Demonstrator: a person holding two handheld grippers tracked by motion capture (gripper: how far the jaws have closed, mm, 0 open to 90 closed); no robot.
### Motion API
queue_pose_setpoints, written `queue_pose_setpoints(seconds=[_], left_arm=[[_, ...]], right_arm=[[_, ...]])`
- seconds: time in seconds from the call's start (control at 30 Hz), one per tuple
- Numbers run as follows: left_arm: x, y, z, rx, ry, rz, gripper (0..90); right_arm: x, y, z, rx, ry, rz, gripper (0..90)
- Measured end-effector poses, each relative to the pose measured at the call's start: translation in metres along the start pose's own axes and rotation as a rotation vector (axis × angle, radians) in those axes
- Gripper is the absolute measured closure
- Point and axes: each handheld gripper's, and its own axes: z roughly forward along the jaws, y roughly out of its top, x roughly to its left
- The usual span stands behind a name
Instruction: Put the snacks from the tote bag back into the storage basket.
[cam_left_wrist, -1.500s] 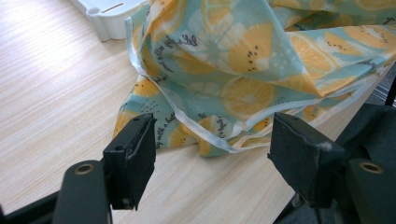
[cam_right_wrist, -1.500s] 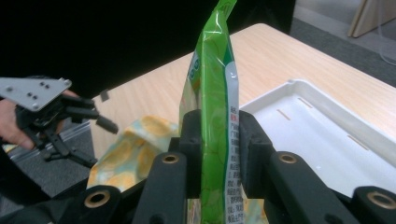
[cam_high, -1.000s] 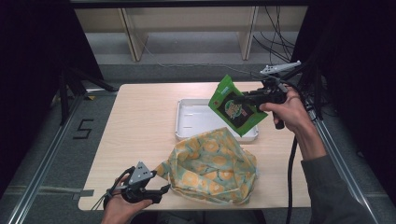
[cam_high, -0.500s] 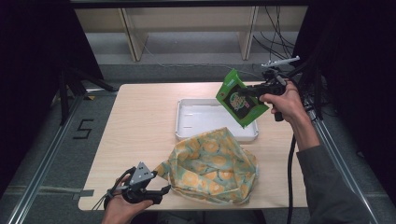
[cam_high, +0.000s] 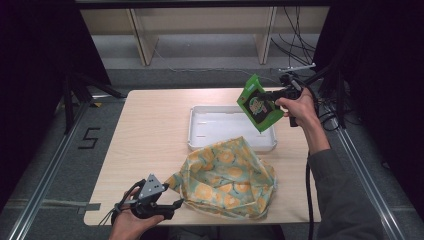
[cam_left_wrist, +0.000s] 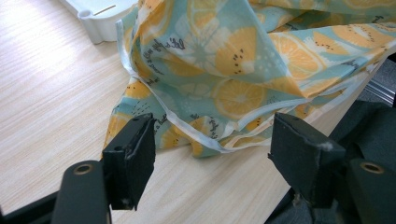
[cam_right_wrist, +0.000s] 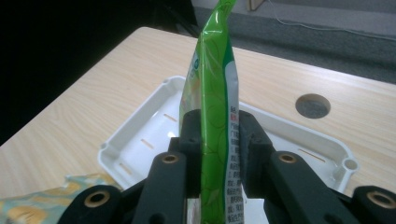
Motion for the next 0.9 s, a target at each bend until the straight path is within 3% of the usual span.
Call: queue_pose_setpoints(seconds=[0.03, 0.07, 0.4, 0.47, 0.5, 0.53, 0.57, 0.63, 0.67, 0.7, 0.73, 0.77, 0.87, 0.9], left_arm=[[0.000, 0.000, 0.000, 0.004, 0.001, -0.002, 30.8], [-0.001, 0.000, 0.000, 0.003, 0.007, -0.006, 30.8], [-0.004, 0.002, -0.002, -0.009, -0.001, -0.003, 29.3], [-0.003, 0.003, -0.002, 0.002, 0.001, 0.007, 28.9], [-0.004, 0.002, -0.001, 0.002, 0.005, -0.014, 28.7], [-0.004, 0.002, -0.001, -0.005, -0.003, -0.006, 28.7], [-0.003, 0.002, -0.001, -0.006, -0.004, 0.009, 28.6], [-0.003, 0.002, -0.002, 0.003, 0.001, 0.008, 28.6], [-0.004, 0.002, -0.001, 0.002, 0.007, -0.016, 28.6], [-0.004, 0.002, -0.002, 0.002, 0.007, -0.002, 28.5], [-0.003, 0.002, -0.002, 0.000, 0.009, 0.009, 28.5], [-0.003, 0.002, -0.002, -0.001, 0.010, 0.006, 28.6], [-0.002, 0.002, -0.001, -0.003, 0.005, 0.002, 28.6], [-0.002, 0.002, -0.001, -0.003, 0.004, 0.002, 28.6]], right_arm=[[-0.003, 0.000, 0.002, -0.004, -0.005, -0.012, 75.4], [-0.005, -0.001, 0.006, 0.009, -0.012, 0.024, 75.3], [-0.027, -0.007, 0.027, -0.006, -0.054, 0.083, 75.3], [-0.029, -0.009, 0.031, 0.000, -0.059, 0.128, 75.3], [-0.029, -0.011, 0.033, 0.012, -0.058, 0.148, 75.3], [-0.034, -0.012, 0.036, -0.001, -0.071, 0.112, 75.3], [-0.033, -0.013, 0.038, 0.011, -0.078, 0.134, 75.2], [-0.037, -0.014, 0.043, 0.013, -0.088, 0.127, 75.2], [-0.036, -0.015, 0.045, 0.017, -0.084, 0.161, 75.2], [-0.039, -0.015, 0.047, 0.006, -0.093, 0.142, 75.2], [-0.039, -0.015, 0.048, 0.013, -0.097, 0.159, 75.2], [-0.042, -0.016, 0.051, -0.004, -0.095, 0.138, 75.2], [-0.044, -0.017, 0.056, 0.016, -0.118, 0.156, 75.2], [-0.043, -0.017, 0.057, 0.021, -0.112, 0.191, 75.2]])
